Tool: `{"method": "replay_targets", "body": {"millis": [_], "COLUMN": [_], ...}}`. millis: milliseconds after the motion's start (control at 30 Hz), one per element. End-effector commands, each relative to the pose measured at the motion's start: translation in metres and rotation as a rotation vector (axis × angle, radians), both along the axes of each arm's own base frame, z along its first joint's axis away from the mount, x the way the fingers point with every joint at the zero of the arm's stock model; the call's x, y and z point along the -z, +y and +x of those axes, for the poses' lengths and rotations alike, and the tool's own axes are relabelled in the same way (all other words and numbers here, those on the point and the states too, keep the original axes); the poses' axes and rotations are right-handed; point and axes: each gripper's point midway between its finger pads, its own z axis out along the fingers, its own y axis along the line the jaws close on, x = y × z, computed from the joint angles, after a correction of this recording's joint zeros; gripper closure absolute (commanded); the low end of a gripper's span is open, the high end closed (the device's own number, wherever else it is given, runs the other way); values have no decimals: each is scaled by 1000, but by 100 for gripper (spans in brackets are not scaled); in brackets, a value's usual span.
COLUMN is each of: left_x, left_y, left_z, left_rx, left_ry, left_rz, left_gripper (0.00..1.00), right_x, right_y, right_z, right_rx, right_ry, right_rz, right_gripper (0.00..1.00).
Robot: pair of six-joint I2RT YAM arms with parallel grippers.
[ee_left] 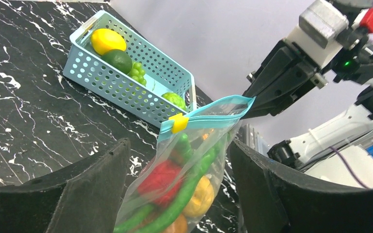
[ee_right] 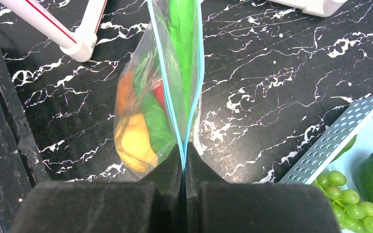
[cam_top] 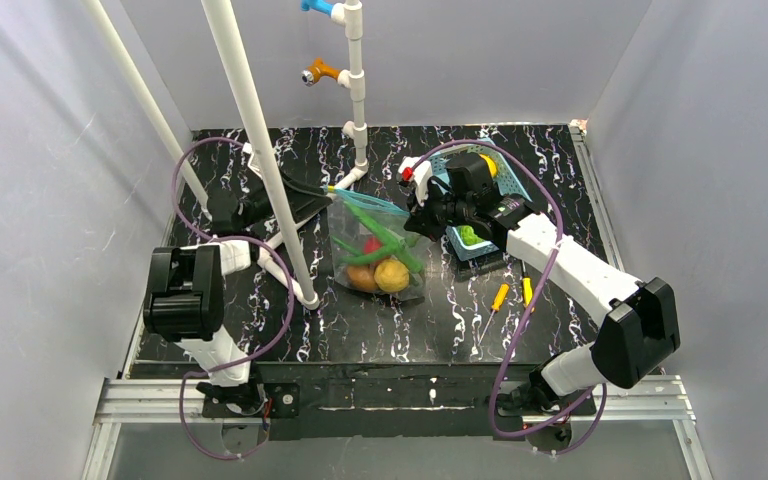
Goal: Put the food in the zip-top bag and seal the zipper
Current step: Adjust the zipper food storage bag at the center of the board, then zip the zipper food storage bag at the center of the board.
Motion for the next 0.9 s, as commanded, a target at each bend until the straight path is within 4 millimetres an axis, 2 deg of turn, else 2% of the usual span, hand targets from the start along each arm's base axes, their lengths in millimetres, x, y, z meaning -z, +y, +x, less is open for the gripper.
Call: {"method": "replay_targets", "body": {"millis": [0,67,167,200,233,300,467,500,533,567,633,667,733,800,833,867], "left_x": [-3,3,6,9,11,14,12,8,7,4,-2,-8,-15,-21,-20,-20], "left_y": [-4,-4,-7,-8,-19,-22,-26,-29,-32,-32,-32,-32,-31,-37,-40,-41], "left_z": [2,8,9,8,1,-4,-7,-10,-15,-20,-25,-28,-34,-44,-46,-46], "left_rx": [-39,-19,22,34,77,81,89,104,129,134,131,129,125,150,158,159], "left_ry": [-172,-138,-113,-103,-103,-109,-115,-133,-144,-161,-186,-201,-222,-239,-231,-224], "left_rz": [53,57,27,27,31,37,35,40,47,53,55,60,65,72,82,83], "left_gripper": [27,30,41,47,53,63,80,85,100,100,100,100,100,100,100,100], "right_x": [-25,-25,-26,-27,-28,-29,-25,-24,-26,-29,-41,-49,-54,-64,-76,-84], "right_y": [6,6,6,6,5,4,4,2,0,-3,0,10,30,59,83,89], "right_z": [4,4,5,5,6,6,3,4,6,5,-3,-9,-13,-8,-3,-3], "right_rx": [-19,-19,-18,-17,-15,-13,-15,-7,8,16,-7,-39,-84,-138,-196,-208], "right_ry": [-56,-56,-60,-62,-65,-69,-55,-55,-62,-59,-20,-19,-40,-62,-74,-83], "right_rz": [59,56,56,55,53,53,50,42,35,16,1,15,5,-15,-6,5], "right_gripper": [99,99,99,99,99,99,99,99,99,71,43,29,17,11,8,8]}}
